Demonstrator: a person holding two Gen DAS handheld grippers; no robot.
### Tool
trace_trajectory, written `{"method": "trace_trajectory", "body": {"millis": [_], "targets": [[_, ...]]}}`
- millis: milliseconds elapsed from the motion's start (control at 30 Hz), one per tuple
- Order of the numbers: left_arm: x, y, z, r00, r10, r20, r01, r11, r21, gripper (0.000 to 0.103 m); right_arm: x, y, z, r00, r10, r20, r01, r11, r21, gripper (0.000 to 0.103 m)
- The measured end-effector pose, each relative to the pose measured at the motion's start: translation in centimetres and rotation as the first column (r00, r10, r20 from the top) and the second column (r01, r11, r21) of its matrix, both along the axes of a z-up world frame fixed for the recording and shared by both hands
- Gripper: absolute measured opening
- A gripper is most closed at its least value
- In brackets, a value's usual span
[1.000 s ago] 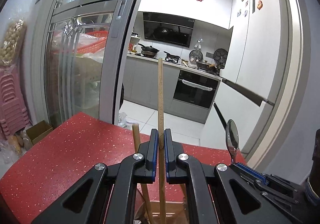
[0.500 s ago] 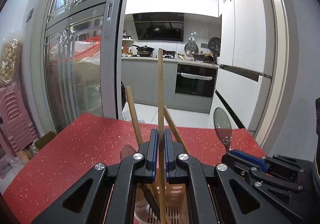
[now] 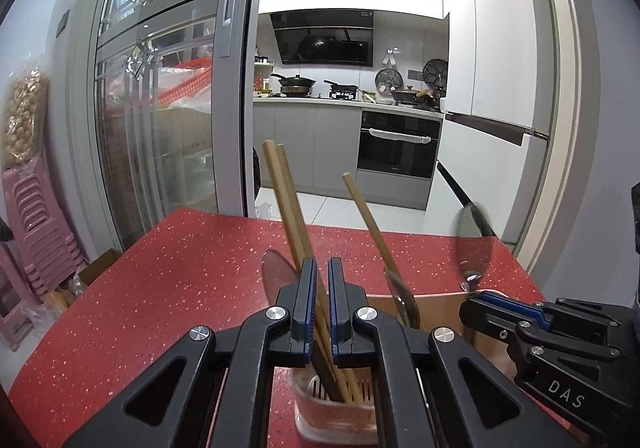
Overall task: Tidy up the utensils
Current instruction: 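Open the right tool to drop the spoon while the left tool releases the chopstick into the holder, then move both open tools back toward the remaining utensils on the table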
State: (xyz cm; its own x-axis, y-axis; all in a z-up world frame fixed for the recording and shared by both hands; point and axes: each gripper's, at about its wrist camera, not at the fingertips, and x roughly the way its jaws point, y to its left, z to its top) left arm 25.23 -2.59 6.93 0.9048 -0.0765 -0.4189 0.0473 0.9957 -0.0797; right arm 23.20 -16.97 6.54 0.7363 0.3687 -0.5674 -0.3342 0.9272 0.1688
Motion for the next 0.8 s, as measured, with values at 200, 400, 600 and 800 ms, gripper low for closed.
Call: {"method": "trace_trajectory", "body": {"millis": [200, 400, 600, 800], "targets": [[-1.1, 0.5, 0.5, 1.0, 0.001, -0.021, -0.001, 1.0, -0.002, 0.031, -0.2, 0.2, 0.3, 1.0, 0.003, -0.016, -0.003, 1.0, -0.002, 0.03], [-2.3, 1.2, 1.1, 0.999, -0.007, -0.054, 0.006, 1.0, -0.013, 0.031, -1.4, -0.1, 1.4, 1.0, -0.004, -0.017, 0.004, 1.0, 0.03, 0.043], [-3.7, 2.1, 1.3, 0.993, -0.007, -0.115, 0.005, 1.0, -0.02, 0.031, -3.8, -0.2, 2.5, 1.0, -0.009, -0.018, 0.01, 0.999, 0.036, 0.052], [-5.7, 2.6, 1.0, 0.985, -0.02, -0.17, 0.019, 1.0, -0.012, 0.031, -6.4, -0.3, 3.0, 0.998, -0.018, -0.058, 0.021, 0.998, 0.052, 0.059]]}}
